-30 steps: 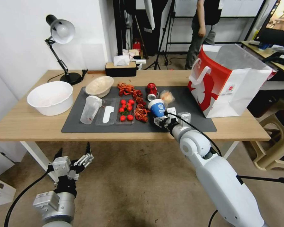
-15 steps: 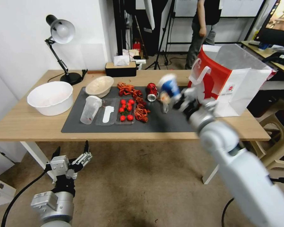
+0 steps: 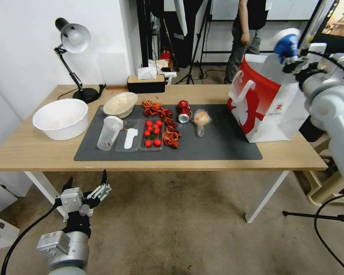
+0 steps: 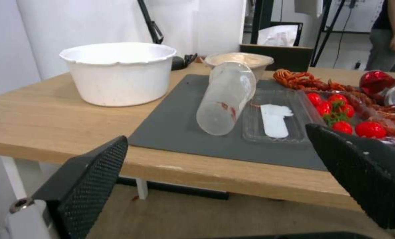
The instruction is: Pick up the trash from the table and place it into the takeout bag.
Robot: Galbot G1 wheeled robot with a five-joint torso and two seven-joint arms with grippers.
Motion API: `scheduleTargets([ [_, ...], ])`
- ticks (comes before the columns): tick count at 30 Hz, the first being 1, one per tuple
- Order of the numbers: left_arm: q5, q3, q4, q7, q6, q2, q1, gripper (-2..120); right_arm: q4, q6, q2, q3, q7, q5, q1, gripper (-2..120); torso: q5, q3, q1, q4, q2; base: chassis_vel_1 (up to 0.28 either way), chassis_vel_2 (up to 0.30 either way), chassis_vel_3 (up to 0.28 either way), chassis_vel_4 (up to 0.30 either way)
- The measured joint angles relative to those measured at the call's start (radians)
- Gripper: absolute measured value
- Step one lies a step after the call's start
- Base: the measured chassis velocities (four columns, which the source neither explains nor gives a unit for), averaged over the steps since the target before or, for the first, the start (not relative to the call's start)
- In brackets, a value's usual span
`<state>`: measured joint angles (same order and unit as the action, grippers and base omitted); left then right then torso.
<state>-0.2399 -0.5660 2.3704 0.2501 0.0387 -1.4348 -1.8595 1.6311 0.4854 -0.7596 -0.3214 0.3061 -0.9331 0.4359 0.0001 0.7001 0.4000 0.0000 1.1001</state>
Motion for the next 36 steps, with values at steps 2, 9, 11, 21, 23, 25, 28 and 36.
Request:
scheduleTargets([
  [2,-0.001,-0.001,0.000,0.000,0.000,0.001,0.000,100,-0.012,0.002,0.000,0.003,-0.003,-0.004,-0.007,6,-0.0001,0.000,0.000,0.0000,0.000,0.000,0.000,0.000,0.000],
  [9,-0.001,-0.006,0.008,0.001,0.003,0.000,-0.006,100,-0.030,0.017,-0.002,0.017,-0.006,-0.006,-0.014,33,-0.0002,0.000,0.000,0.0000,0.000,0.000,0.000,0.000,0.000],
  [11,-0.001,-0.006,0.010,-0.001,0.005,0.000,-0.006,100,-0.030,0.019,-0.005,0.021,-0.005,-0.002,-0.011,40,-0.0001,0.000,0.000,0.0001,0.000,0.000,0.000,0.000,0.000],
  [21,-0.009,-0.012,0.011,0.003,0.007,0.002,0.000,100,-0.013,0.023,-0.023,0.025,-0.011,0.024,0.021,72,-0.0002,0.000,0.000,0.0000,0.000,0.000,0.000,0.000,0.000],
  [23,-0.009,-0.013,0.011,0.004,0.007,0.000,0.002,100,0.005,0.022,-0.029,0.025,-0.016,0.025,0.040,84,-0.0002,0.000,0.000,0.0001,0.000,0.000,0.000,0.000,0.000],
  [25,-0.017,-0.011,0.016,0.007,0.010,-0.002,0.001,100,0.023,0.015,-0.030,0.023,-0.019,0.012,0.054,93,-0.0003,0.000,0.000,0.0000,0.000,0.000,0.000,0.000,0.000],
  [28,-0.023,-0.010,0.022,0.009,0.014,-0.003,0.000,100,0.039,0.000,-0.030,0.021,-0.025,0.001,0.064,98,-0.0001,0.000,0.000,-0.0001,0.000,0.000,0.000,0.000,0.000],
  [36,-0.025,-0.012,0.026,0.011,0.013,-0.005,0.000,100,0.136,-0.035,-0.016,0.007,-0.033,-0.044,0.093,100,-0.0001,0.000,0.000,0.0000,0.000,0.000,0.000,0.000,0.000],
])
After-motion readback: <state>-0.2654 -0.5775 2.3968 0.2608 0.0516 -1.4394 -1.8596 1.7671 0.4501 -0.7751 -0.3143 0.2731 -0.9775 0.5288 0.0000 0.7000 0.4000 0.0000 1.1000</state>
